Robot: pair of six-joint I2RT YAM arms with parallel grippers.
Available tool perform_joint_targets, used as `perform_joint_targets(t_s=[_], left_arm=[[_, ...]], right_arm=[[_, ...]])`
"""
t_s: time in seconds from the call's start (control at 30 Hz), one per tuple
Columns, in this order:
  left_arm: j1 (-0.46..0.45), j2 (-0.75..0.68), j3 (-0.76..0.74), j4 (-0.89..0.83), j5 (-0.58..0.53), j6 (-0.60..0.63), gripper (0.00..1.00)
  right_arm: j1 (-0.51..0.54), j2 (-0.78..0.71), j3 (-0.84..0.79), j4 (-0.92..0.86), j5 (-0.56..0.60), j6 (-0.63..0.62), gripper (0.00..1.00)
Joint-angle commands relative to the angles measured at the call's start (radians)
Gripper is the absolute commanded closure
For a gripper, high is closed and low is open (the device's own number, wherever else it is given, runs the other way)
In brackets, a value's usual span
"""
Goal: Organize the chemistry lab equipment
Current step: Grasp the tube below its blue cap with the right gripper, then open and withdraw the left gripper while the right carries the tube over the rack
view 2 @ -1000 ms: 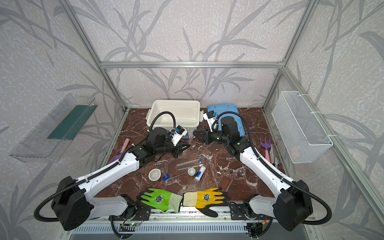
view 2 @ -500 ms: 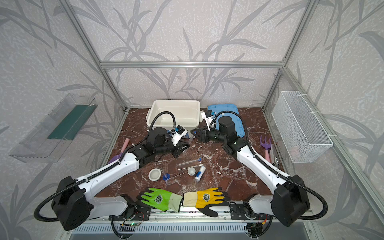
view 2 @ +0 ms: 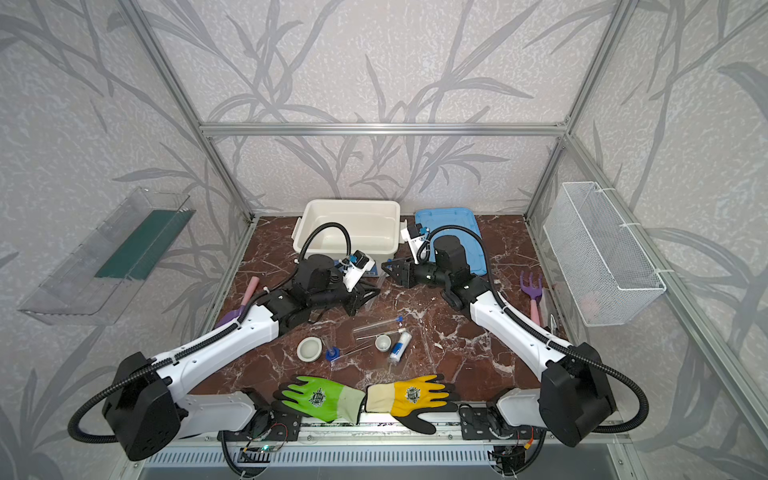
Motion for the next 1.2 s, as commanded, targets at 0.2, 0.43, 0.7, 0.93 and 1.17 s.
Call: perform_joint_targets(t_s=[0.2,0.43,0.7,0.93,1.17], left_arm=[[-0.002,-0.020,0.002,0.014,0.001,0.001,0.85],[-0.002,-0.020,-0.003,0.017,-0.015,0.001,0.75],[0.000,-0.050,0.005,-0.011,-0.086,-0.003,0.55],[0.158,-0.144,0.001,-0.115,-0.042,-0.135,0.40],[0.305,-0.354,-0.033,-0.253,-0.145,-0.145,0.36]], right_arm=[[0.008,0.000,-0.007,0.035,0.000,0.010,0.77],[0.013,0.006,0.022,-0.024,0.004,-0.003,0.87],[0.045,0.019,0.074,-0.115,0.107,-0.084,0.88],[0.167,0.076,0.226,-0.222,0.295,-0.270,0.85],[0.245,0.176,0.309,-0.198,0.360,-0.328,0.85]])
